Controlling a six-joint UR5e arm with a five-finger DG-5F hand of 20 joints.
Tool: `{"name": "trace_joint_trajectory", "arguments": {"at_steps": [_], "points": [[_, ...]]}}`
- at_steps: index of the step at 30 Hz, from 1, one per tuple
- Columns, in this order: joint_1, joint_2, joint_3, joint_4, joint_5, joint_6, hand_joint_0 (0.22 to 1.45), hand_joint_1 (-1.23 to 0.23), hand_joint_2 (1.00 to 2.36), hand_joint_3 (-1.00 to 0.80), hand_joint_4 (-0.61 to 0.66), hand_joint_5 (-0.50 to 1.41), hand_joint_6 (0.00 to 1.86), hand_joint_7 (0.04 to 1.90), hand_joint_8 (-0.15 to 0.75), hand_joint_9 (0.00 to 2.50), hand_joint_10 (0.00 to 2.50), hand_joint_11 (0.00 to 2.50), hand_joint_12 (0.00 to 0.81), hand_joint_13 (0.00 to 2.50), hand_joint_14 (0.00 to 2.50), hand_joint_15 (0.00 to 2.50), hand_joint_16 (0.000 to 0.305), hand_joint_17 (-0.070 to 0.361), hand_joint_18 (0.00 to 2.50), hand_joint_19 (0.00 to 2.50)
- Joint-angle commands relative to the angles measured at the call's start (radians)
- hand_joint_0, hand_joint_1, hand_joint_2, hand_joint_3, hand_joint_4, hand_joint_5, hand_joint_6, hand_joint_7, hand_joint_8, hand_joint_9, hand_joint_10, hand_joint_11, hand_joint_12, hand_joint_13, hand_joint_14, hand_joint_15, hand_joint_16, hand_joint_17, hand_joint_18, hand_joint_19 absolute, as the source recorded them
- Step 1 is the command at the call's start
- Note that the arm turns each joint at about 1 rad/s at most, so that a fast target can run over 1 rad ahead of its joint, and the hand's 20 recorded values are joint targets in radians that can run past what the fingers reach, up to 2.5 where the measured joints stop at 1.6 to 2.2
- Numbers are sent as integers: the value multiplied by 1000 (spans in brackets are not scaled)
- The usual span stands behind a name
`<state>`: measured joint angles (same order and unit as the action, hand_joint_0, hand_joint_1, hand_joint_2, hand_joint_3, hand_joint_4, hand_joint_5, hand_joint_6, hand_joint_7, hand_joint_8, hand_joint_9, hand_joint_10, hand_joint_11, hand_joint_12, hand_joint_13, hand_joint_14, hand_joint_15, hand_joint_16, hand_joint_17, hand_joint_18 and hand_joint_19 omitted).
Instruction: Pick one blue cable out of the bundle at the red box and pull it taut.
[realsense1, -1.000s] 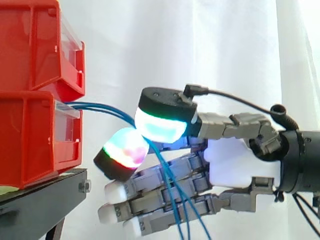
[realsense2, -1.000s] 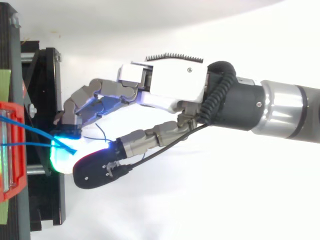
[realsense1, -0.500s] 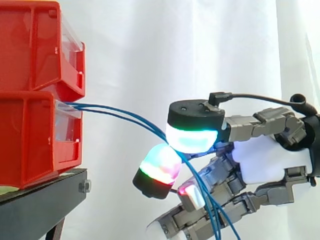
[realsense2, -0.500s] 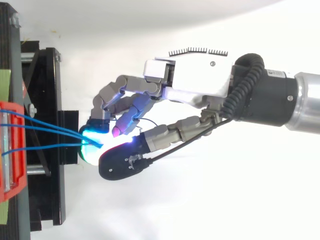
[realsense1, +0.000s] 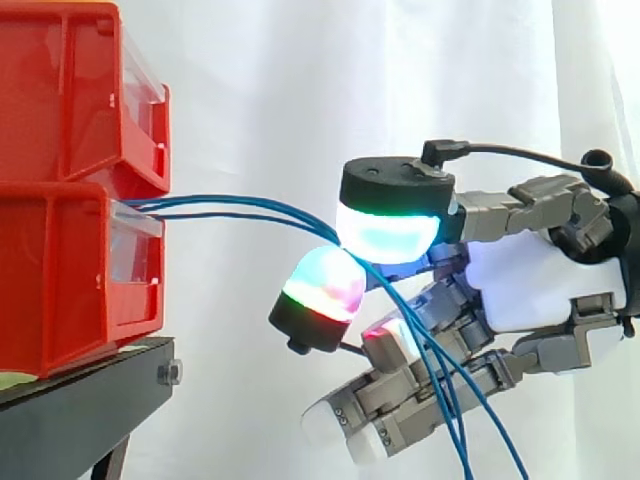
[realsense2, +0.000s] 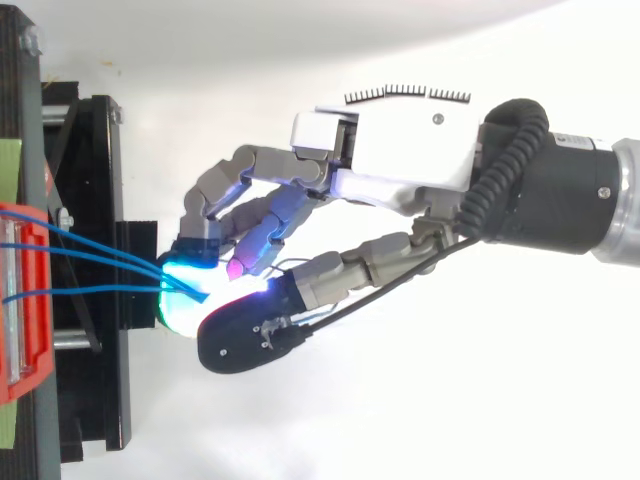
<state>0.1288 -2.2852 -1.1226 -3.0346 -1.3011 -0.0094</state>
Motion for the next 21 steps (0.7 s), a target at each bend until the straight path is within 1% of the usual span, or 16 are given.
{"name": "trace_joint_trajectory", "arguments": {"at_steps": [1, 4, 5, 6, 8, 12, 14, 16, 18, 19, 21], "points": [[-1, 1, 17, -50, -1, 6, 706, -875, 1015, -316, -5, -202, 925, 872, 329, 1020, 13, 981, 376, 578, 8, 243, 49, 110, 532, 95], [-1, 1, 17, -64, -3, 6, 747, -913, 1009, -393, 9, -203, 928, 899, 329, 1027, 12, 985, 373, 596, 8, 241, 48, 109, 552, 86], [-1, 0, 17, -64, -3, 6, 754, -914, 1007, -414, 11, -202, 929, 899, 326, 1029, 13, 987, 375, 603, 8, 240, 48, 109, 557, 88], [-1, 0, 17, -64, -3, 6, 771, -904, 1002, -481, 24, -202, 929, 877, 330, 1028, 12, 990, 374, 613, 10, 255, 48, 108, 560, 92], [-1, 0, 17, -64, -3, 6, 779, -899, 1000, -500, 35, -201, 927, 866, 320, 1028, 12, 977, 372, 618, 8, 254, 48, 108, 566, 98], [-1, 1, 17, -64, -3, 8, 739, -891, 1000, -500, 84, -199, 917, 830, 321, 1022, 12, 972, 371, 628, 9, 264, 48, 107, 579, 105], [-1, 1, 17, -64, -3, 8, 662, -874, 1000, -500, 92, -198, 916, 825, 326, 1023, 12, 968, 373, 629, 9, 273, 47, 107, 574, 127], [-1, 1, 17, -64, 2, 8, 620, -847, 1000, -500, 92, -197, 913, 827, 332, 1025, 12, 969, 377, 629, 9, 277, 48, 107, 572, 142], [-1, 0, 17, -64, 2, 6, 582, -796, 1000, -500, 102, -195, 908, 839, 334, 1028, 12, 966, 384, 630, 9, 289, 49, 109, 570, 155], [-1, 1, 17, -64, 2, 6, 571, -747, 1000, -500, 102, -193, 905, 841, 339, 1037, 12, 960, 388, 629, 9, 281, 49, 110, 569, 156], [-1, 1, 17, -63, 2, 5, 575, -688, 1000, -500, 102, -190, 902, 861, 348, 1049, 11, 958, 389, 626, 9, 292, 49, 110, 566, 164]]}}
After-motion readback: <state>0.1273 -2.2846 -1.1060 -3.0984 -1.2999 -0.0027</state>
